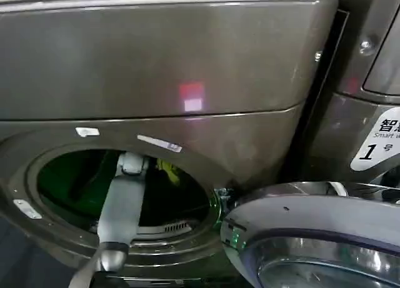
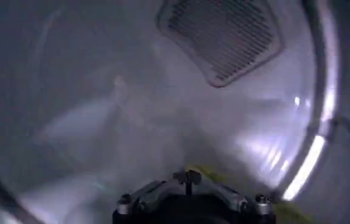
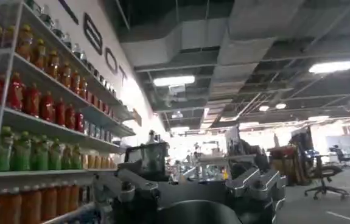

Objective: Grasp the clothes from the dryer.

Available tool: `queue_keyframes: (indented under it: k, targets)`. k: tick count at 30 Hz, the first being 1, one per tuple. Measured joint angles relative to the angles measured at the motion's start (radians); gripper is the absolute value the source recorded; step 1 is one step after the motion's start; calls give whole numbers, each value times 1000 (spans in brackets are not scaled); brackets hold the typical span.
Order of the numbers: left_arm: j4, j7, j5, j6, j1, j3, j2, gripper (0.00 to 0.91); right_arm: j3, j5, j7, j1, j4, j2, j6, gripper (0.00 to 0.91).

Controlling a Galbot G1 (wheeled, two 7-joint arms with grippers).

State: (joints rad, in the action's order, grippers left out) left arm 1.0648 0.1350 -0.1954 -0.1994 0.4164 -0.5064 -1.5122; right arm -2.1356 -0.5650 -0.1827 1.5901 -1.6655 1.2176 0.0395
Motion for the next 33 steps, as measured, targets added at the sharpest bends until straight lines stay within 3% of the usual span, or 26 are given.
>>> queue_keyframes:
  k: [33]
  targets:
    - [21, -82, 130, -36, -4, 13, -8, 0, -24, 26, -58, -2, -7, 6, 54, 907]
